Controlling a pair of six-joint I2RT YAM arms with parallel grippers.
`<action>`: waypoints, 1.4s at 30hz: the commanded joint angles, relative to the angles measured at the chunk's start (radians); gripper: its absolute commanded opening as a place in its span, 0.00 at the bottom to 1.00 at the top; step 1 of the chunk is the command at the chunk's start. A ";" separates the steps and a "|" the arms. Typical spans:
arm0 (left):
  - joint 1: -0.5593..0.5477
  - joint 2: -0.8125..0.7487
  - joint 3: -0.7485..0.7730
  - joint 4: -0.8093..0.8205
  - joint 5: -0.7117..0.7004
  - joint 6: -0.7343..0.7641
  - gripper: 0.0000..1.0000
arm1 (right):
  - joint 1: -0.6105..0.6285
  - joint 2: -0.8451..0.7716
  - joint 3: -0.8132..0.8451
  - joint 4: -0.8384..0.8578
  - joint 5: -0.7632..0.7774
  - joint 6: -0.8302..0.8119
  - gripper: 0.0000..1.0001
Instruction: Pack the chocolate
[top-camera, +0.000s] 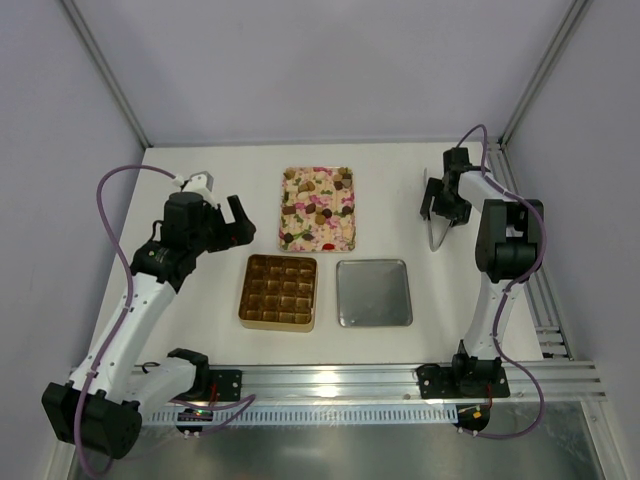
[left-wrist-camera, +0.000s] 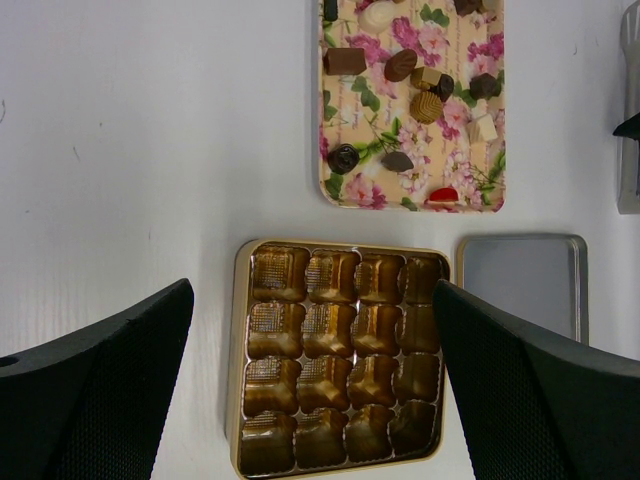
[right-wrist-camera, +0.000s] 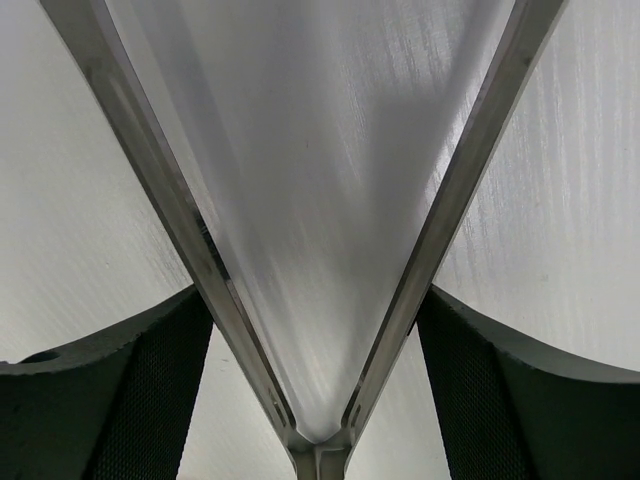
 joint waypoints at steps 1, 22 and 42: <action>0.001 0.004 0.002 0.022 -0.006 0.004 1.00 | 0.001 0.028 0.012 0.003 -0.035 -0.005 0.80; 0.001 -0.007 0.002 0.019 -0.009 0.004 1.00 | 0.076 -0.164 0.019 -0.052 -0.004 0.027 0.59; 0.001 -0.010 0.003 0.013 -0.009 0.005 1.00 | 0.209 -0.402 0.059 -0.155 -0.026 0.023 0.48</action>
